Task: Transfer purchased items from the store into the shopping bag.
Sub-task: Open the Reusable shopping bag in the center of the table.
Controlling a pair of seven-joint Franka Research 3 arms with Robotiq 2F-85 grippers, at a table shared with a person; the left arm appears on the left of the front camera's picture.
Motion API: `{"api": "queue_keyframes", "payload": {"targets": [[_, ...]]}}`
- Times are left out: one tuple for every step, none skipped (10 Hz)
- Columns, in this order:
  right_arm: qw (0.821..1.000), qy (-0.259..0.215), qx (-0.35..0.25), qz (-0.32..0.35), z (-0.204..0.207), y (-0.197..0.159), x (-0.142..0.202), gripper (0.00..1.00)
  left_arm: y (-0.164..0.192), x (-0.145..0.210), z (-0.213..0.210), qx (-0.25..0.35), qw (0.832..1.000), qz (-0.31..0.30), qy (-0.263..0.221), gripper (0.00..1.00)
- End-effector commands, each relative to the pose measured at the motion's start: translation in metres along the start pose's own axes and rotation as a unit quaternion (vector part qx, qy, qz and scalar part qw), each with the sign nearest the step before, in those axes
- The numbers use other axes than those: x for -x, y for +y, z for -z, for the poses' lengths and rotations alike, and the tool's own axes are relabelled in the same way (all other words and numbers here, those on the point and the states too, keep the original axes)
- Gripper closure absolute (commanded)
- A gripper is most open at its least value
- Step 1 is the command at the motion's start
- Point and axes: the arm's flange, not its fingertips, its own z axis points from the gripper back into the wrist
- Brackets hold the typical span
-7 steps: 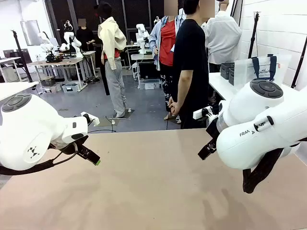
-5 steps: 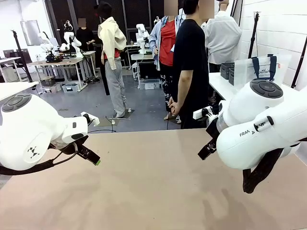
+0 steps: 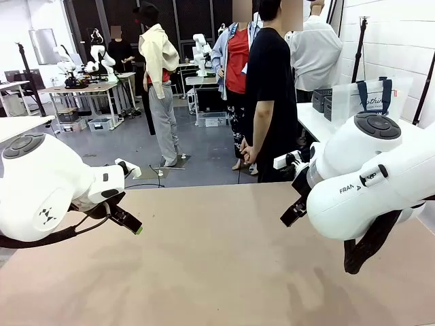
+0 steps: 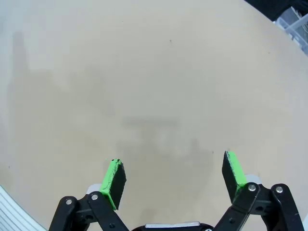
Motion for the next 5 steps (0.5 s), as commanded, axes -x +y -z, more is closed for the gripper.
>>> {"api": "queue_keyframes", "payload": {"targets": [[1.0, 0.0, 0.0, 0.0, 0.0, -0.0001, 0.0, 0.0, 0.0005, 0.0002, 0.0, 0.0, 1.0, 0.0, 0.0, 0.0], [1.0, 0.0, 0.0, 0.0, 0.0, -0.0001, 0.0, 0.0, 0.0005, 0.0002, 0.0, 0.0, 1.0, 0.0, 0.0, 0.0], [1.0, 0.0, 0.0, 0.0, 0.0, -0.0001, 0.0, 0.0, 0.0005, 0.0002, 0.0, 0.0, 1.0, 0.0, 0.0, 0.0], [1.0, 0.0, 0.0, 0.0, 0.0, -0.0001, 0.0, 0.0, 0.0005, 0.0002, 0.0, 0.0, 1.0, 0.0, 0.0, 0.0], [1.0, 0.0, 0.0, 0.0, 0.0, -0.0001, 0.0, 0.0, 0.0005, 0.0002, 0.0, 0.0, 1.0, 0.0, 0.0, 0.0]]}}
